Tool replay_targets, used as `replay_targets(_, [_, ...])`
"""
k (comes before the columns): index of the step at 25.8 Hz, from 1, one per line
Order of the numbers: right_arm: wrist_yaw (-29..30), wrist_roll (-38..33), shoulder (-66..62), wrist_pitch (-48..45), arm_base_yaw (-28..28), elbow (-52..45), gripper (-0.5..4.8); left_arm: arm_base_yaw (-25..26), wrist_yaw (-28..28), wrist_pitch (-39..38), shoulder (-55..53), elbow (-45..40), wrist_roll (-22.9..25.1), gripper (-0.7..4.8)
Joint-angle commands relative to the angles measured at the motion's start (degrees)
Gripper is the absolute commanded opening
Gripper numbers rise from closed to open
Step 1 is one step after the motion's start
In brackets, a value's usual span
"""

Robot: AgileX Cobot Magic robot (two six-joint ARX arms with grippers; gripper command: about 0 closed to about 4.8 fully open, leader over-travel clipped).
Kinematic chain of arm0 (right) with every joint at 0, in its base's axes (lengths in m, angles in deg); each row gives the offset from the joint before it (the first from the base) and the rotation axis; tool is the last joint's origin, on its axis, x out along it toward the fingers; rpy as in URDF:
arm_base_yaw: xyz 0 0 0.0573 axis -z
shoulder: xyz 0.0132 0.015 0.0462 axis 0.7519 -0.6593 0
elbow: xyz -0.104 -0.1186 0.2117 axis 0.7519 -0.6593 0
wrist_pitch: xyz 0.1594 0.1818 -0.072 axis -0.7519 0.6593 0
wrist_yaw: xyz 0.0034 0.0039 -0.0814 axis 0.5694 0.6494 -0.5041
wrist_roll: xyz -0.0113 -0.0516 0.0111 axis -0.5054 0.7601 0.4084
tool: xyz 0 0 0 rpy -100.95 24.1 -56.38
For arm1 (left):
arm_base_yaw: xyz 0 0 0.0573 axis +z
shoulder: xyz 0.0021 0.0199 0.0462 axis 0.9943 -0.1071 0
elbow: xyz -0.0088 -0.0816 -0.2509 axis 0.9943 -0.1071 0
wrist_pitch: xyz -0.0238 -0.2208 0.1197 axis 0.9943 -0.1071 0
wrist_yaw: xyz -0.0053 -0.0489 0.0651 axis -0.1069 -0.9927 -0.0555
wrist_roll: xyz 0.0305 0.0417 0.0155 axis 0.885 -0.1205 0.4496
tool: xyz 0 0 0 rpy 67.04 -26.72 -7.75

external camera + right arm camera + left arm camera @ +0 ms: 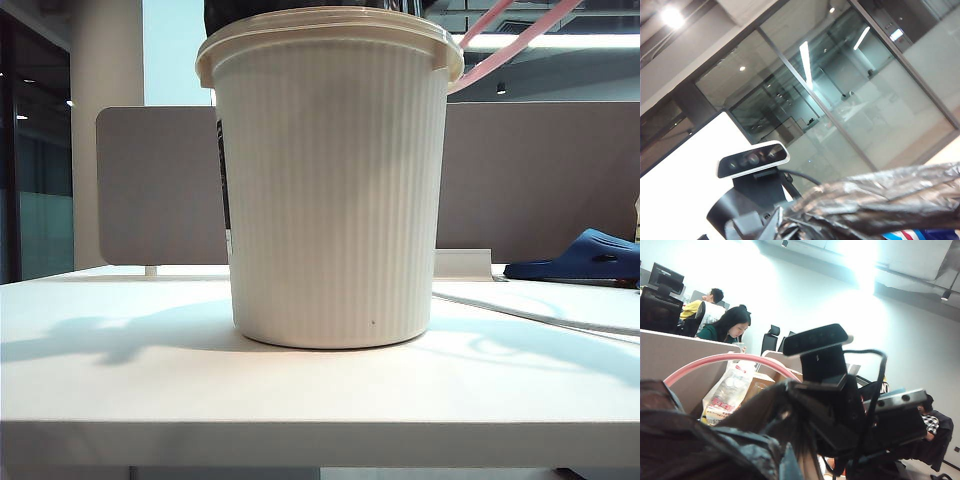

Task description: Open the ring lid of the trash can, pull out the black garbage bag inside, and place it on the table.

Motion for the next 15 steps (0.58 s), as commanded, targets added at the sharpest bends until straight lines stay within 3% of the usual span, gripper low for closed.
replay_targets(1, [-0.2,0.0,0.5,-0.9,-0.1,2.4,-0.01,-0.1,-0.6,1.2,0.2,2.1,0.0,-0.06])
replay_targets(15, [-1.0,-0.4,0.5,4.2,-0.2,16.6,-0.01,-0.1,-3.4,-1.0,0.2,13.6,-2.2,-0.06])
